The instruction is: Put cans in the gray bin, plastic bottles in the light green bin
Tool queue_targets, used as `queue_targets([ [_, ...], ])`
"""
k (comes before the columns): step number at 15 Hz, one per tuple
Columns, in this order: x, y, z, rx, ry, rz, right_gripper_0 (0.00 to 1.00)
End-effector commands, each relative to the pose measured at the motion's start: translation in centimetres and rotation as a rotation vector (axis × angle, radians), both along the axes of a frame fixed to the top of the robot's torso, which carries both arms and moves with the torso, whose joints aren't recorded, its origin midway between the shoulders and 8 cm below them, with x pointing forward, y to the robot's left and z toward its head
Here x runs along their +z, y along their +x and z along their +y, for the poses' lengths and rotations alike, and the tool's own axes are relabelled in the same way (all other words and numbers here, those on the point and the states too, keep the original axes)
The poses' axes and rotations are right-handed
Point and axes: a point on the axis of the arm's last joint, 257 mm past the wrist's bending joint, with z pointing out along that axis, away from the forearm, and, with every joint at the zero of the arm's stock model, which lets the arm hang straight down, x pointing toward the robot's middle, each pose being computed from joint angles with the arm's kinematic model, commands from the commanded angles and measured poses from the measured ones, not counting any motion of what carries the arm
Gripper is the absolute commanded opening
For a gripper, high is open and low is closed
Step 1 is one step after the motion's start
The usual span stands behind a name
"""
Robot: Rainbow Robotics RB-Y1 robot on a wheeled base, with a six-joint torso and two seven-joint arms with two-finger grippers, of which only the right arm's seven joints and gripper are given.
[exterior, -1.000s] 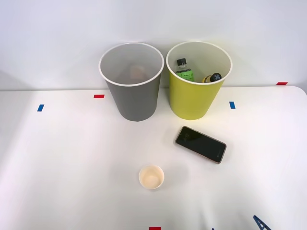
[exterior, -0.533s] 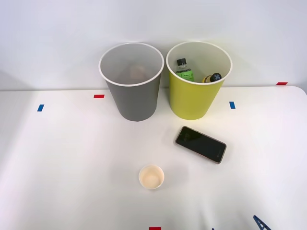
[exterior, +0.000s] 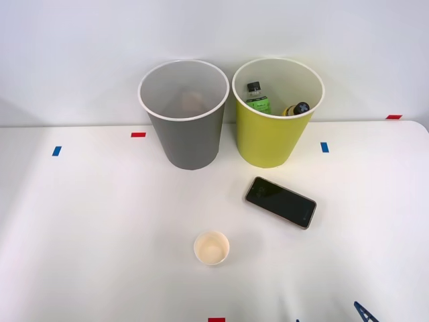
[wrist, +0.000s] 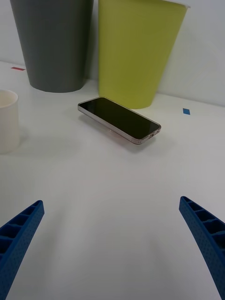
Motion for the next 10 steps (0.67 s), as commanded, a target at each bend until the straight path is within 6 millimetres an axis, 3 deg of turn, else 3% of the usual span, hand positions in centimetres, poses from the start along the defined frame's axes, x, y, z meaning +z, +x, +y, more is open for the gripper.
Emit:
queue_targets([
  [1, 0.00, 0.00, 0.00, 0.000, 0.000, 0.000, 1.00],
  [10, 0.00, 0.00, 0.00, 0.000, 0.000, 0.000, 1.00],
])
